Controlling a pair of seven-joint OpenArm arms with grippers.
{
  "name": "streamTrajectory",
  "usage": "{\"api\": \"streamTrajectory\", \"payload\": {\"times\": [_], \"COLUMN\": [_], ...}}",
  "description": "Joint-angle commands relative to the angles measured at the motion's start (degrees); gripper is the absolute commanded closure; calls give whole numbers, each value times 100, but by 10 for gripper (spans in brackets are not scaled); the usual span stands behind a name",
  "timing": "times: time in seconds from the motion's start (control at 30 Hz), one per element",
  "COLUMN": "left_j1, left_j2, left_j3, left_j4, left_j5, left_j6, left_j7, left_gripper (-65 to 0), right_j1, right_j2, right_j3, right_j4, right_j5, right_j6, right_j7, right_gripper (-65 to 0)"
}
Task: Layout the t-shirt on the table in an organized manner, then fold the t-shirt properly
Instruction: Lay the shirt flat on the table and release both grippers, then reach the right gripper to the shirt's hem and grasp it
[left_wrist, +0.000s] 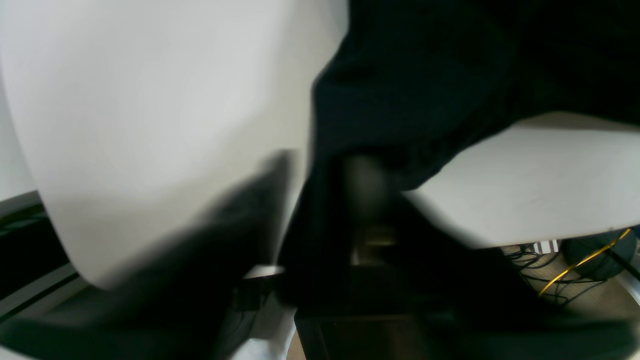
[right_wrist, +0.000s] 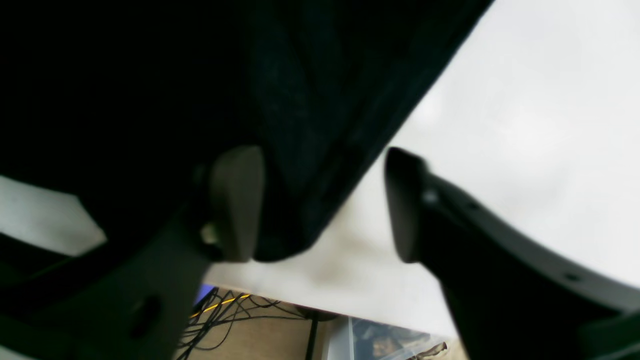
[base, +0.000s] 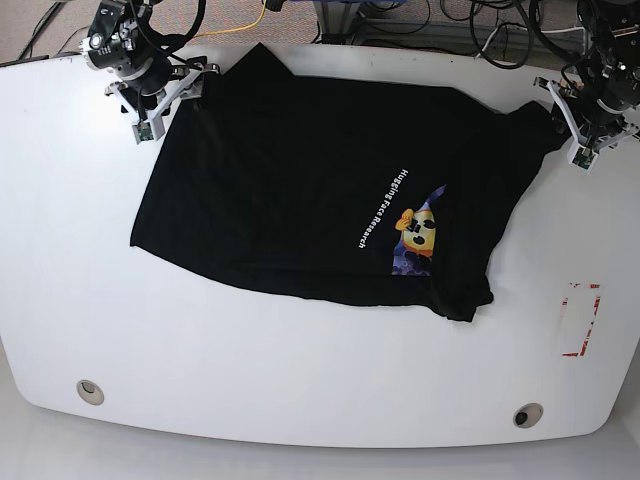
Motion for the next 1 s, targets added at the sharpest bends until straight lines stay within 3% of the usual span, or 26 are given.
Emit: {"api": "streamTrajectory", "payload": {"times": [0.0, 0.1, 0.47, 0.73, 0.97], "left_j1": [-35, -44, -158, -475, -800], "left_j2": [-86, -86, -86, -86, -86], "left_j3": [-51, -51, -157, -535, -535], "left_j4": [77, 77, 77, 86, 86], "left_j5": [-16, -25, -43, -51, -34], "left_j6": [9, 9, -26, -149, -242], "left_j7": [-80, -80, -80, -88, -88], "left_gripper": [-383, -457, -443, -440, -440], "right_j1": [27, 142, 854, 1856, 2999], "right_j2": [50, 59, 85, 296, 208], "right_j3": [21, 30, 522, -163, -814], "right_j4": [113, 113, 87, -300, -1100], "right_j5": [36, 27, 27, 80, 36], "right_j6": [-129, -217, -331, -313, -305], "right_j7": [86, 86, 86, 86, 86], "right_gripper": [-428, -439, -442, -441, -442]}}
